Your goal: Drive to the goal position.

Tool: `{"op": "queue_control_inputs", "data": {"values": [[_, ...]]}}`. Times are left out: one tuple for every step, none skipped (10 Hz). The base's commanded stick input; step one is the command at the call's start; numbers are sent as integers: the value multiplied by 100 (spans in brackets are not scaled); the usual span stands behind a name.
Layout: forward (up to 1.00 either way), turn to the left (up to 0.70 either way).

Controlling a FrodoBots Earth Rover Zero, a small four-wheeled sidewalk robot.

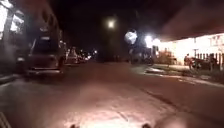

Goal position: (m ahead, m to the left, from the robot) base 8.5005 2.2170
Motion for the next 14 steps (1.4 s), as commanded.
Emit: {"op": "queue_control_inputs", "data": {"values": [[85,0],[85,0],[85,0],[85,0],[85,0],[85,0],[85,0],[85,0],[85,0],[85,0],[85,0],[85,0],[85,0],[85,0]]}}
